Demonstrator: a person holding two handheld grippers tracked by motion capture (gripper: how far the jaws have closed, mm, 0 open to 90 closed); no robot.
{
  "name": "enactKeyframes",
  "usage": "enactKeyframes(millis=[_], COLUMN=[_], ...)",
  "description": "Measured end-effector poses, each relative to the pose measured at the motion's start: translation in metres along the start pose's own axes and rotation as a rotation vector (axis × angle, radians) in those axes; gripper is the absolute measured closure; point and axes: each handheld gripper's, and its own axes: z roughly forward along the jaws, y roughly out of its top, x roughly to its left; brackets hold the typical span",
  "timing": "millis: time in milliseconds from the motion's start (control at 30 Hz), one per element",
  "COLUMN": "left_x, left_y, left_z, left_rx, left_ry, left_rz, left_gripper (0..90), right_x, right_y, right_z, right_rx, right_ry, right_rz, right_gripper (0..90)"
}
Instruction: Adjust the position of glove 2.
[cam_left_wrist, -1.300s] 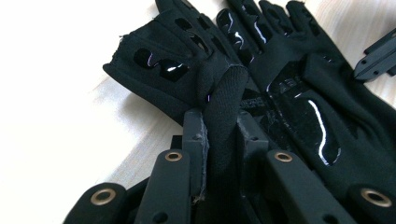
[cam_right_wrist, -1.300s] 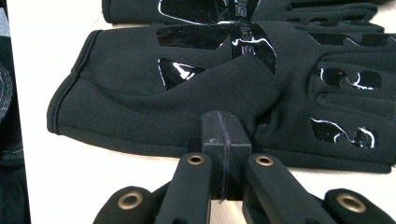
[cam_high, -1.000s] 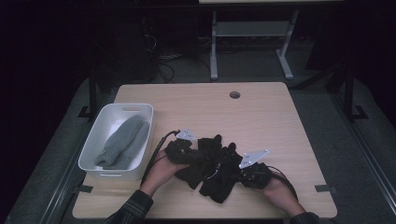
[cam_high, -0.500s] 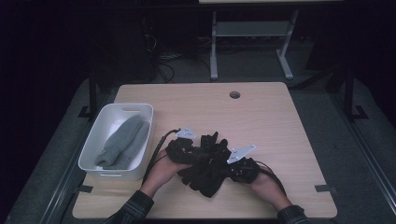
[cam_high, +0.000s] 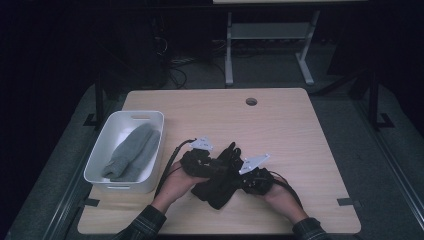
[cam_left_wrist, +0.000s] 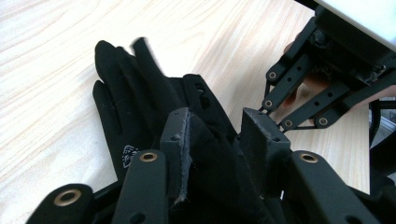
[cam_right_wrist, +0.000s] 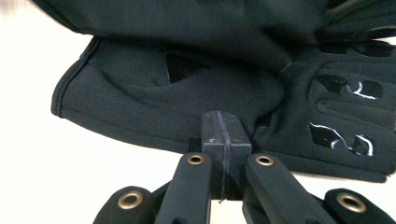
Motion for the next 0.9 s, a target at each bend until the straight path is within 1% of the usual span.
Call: enactKeyframes(millis=[33,67,100,167,200,233,300,367,500,533,567,600,667,733,767,833,900], left_x=[-0.001,-0.002,-0.003,-0.003,-0.004,-0.004,-0.003,-0.005,-0.008,-0.009,-0.010,-0.011,-0.013,-0.015,-0.016,-0.019,-0.021], left_y=[0.000,0.001,0.002,0.004,0.004,0.004,0.002,0.001,-0.002,-0.003,-0.003,-0.004,-0.005,-0.007,-0.008,-0.011,-0.014], left_z=[-0.001,-0.003,-0.004,-0.006,-0.006,-0.006,-0.003,0.002,0.013,0.016,0.019,0.022,0.030,0.038,0.043,0.051,0.056], left_rx=[-0.011,-0.018,-0.024,-0.035,-0.033,-0.023,-0.008,0.012,0.031,0.033,0.040,0.047,0.062,0.090,0.101,0.136,0.166], left_ry=[-0.004,-0.010,-0.012,-0.014,-0.011,-0.006,-0.014,-0.016,-0.022,-0.030,-0.030,-0.034,-0.042,-0.052,-0.057,-0.056,-0.053], left_rz=[-0.006,-0.001,0.002,0.010,0.014,0.021,0.024,0.027,0.034,0.025,0.031,0.029,0.029,0.036,0.041,0.059,0.076], left_gripper=[63.6,64.4,66.2,71.9,75.7,79.1,85.0,86.4,86.4,86.4,86.4,86.4,86.5,87.4,87.8,88.9,89.1], right_x=[-0.002,-0.002,-0.004,-0.008,-0.011,-0.013,-0.021,-0.030,-0.049,-0.054,-0.059,-0.064,-0.073,-0.079,-0.081,-0.082,-0.084], right_y=[-0.001,-0.002,-0.003,-0.006,-0.008,-0.010,-0.016,-0.023,-0.039,-0.043,-0.047,-0.050,-0.057,-0.061,-0.062,-0.064,-0.064], right_z=[-0.001,-0.003,-0.006,-0.012,-0.015,-0.019,-0.028,-0.039,-0.060,-0.064,-0.067,-0.070,-0.073,-0.074,-0.074,-0.074,-0.073], right_rx=[-0.001,-0.008,-0.011,-0.017,-0.025,-0.029,-0.038,-0.051,-0.076,-0.084,-0.089,-0.091,-0.095,-0.090,-0.091,-0.084,-0.085], right_ry=[-0.008,-0.005,-0.011,-0.024,-0.033,-0.042,-0.070,-0.100,-0.189,-0.211,-0.231,-0.239,-0.272,-0.282,-0.292,-0.299,-0.303], right_rz=[-0.013,0.001,0.000,0.014,0.014,0.027,0.041,0.067,0.128,0.150,0.170,0.186,0.206,0.234,0.240,0.258,0.253], right_gripper=[90.0,90.0,90.0,90.0,90.0,90.0,87.0,81.3,60.8,54.9,51.3,47.5,43.5,39.5,38.7,36.5,35.2])
